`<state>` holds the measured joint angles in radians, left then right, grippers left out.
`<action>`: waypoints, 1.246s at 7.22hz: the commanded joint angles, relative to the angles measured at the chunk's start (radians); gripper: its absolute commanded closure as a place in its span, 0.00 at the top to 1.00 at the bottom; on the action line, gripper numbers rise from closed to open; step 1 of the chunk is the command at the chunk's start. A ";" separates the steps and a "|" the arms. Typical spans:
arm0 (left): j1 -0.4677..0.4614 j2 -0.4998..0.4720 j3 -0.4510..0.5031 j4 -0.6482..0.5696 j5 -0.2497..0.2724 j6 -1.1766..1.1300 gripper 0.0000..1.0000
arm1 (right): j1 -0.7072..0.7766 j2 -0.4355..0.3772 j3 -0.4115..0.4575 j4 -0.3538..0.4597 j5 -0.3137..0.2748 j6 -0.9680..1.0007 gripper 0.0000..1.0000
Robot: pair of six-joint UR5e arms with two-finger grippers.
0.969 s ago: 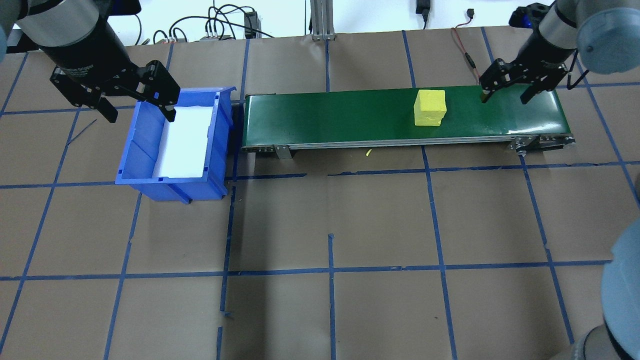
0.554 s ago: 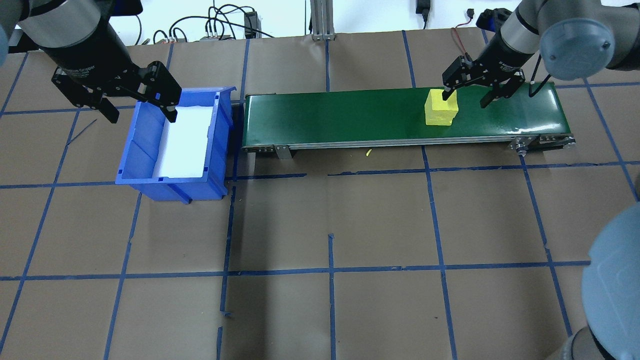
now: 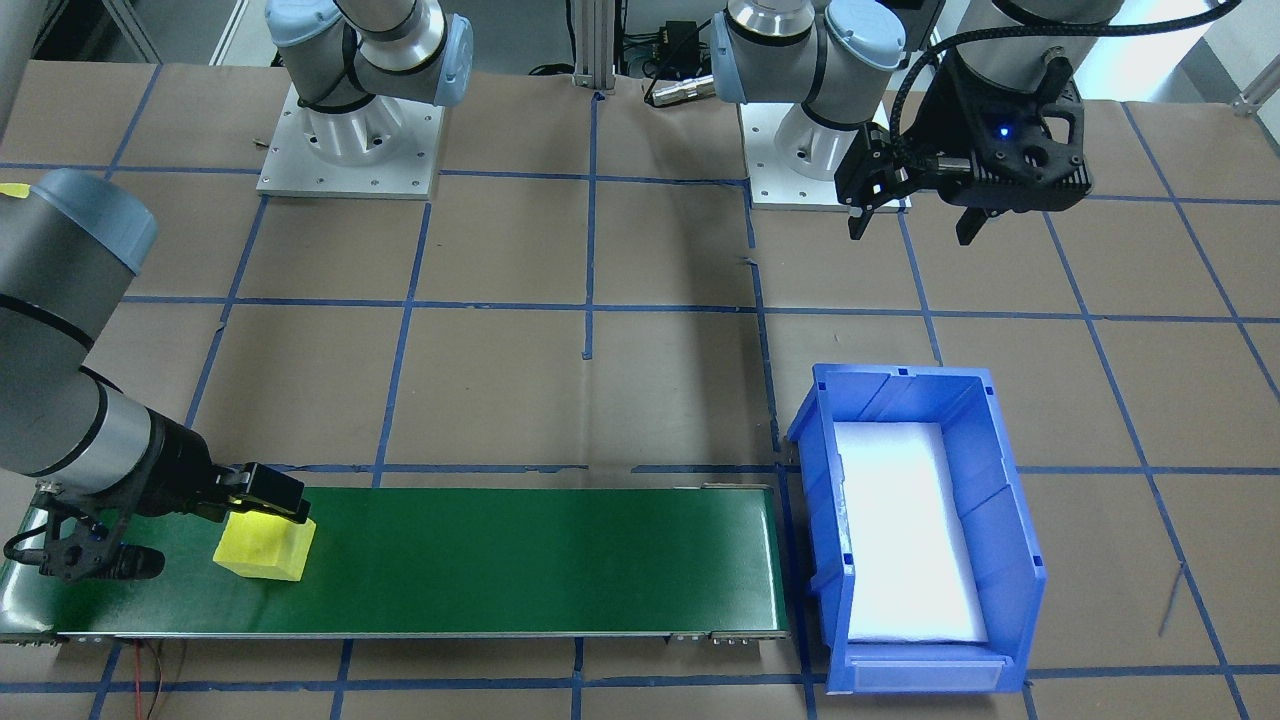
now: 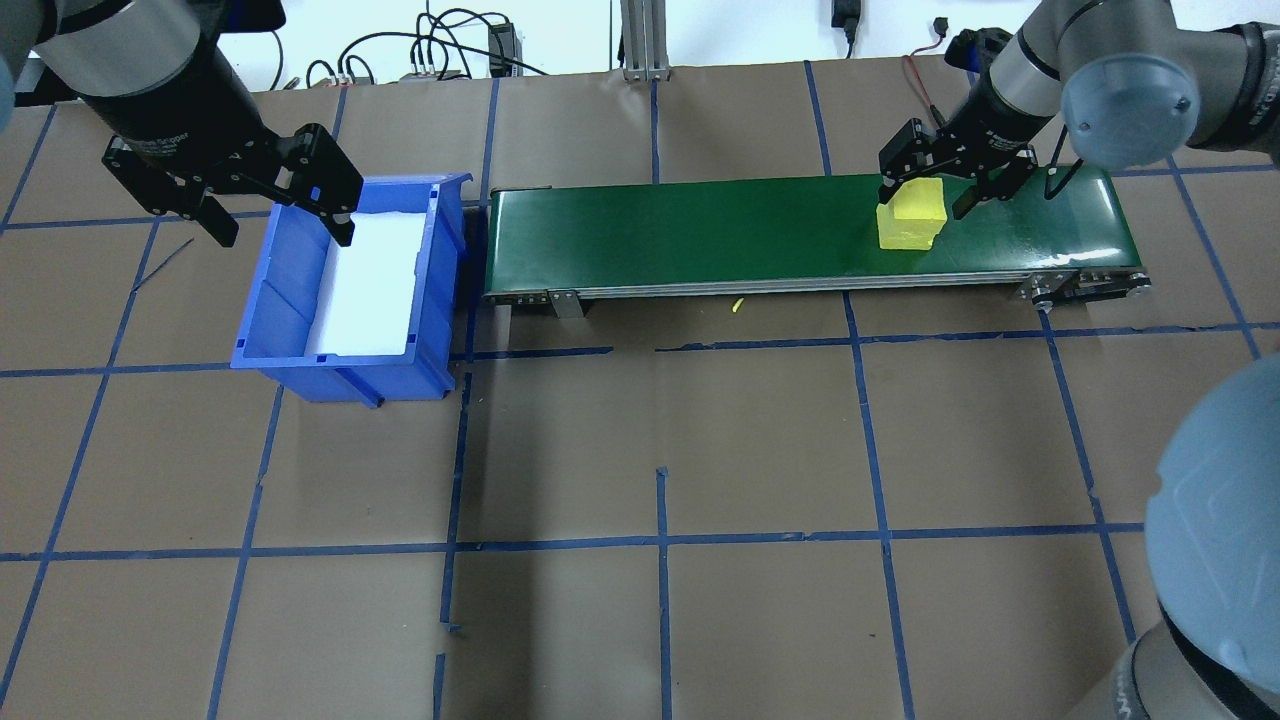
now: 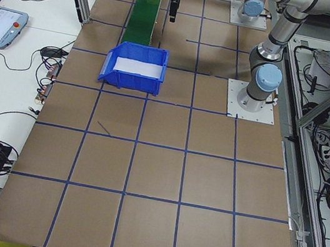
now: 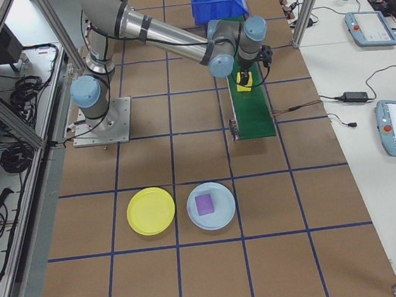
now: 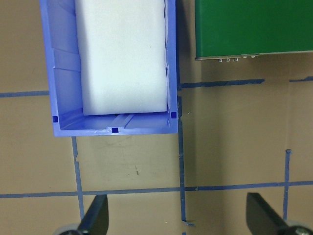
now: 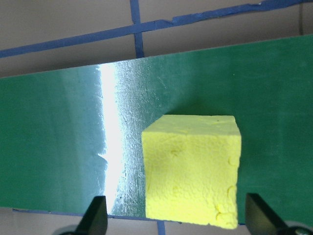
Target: Move block left to right into plate
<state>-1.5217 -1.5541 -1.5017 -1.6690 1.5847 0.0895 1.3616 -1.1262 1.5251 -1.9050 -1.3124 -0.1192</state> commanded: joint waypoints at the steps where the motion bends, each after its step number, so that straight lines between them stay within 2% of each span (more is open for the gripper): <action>1: 0.003 0.000 0.000 0.000 -0.002 -0.001 1.00 | -0.038 0.038 0.001 -0.009 -0.005 -0.014 0.96; 2: 0.002 0.000 0.000 0.000 0.000 -0.001 1.00 | -0.045 0.051 0.000 -0.014 -0.049 -0.016 0.91; 4: 0.002 0.000 0.000 0.000 0.000 -0.001 1.00 | -0.065 0.060 -0.022 -0.022 -0.061 -0.020 0.67; 5: 0.003 0.000 0.000 0.000 -0.002 -0.001 1.00 | -0.082 0.062 -0.031 -0.022 -0.065 -0.023 0.49; 6: 0.003 0.000 0.000 0.000 -0.002 -0.001 1.00 | -0.137 0.057 -0.032 -0.020 -0.067 -0.098 0.44; 9: 0.003 0.000 0.000 0.000 -0.002 0.001 1.00 | -0.428 0.048 -0.062 0.018 -0.151 -0.645 0.44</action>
<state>-1.5186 -1.5539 -1.5018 -1.6689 1.5831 0.0903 1.0523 -1.0768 1.4742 -1.9042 -1.4320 -0.5488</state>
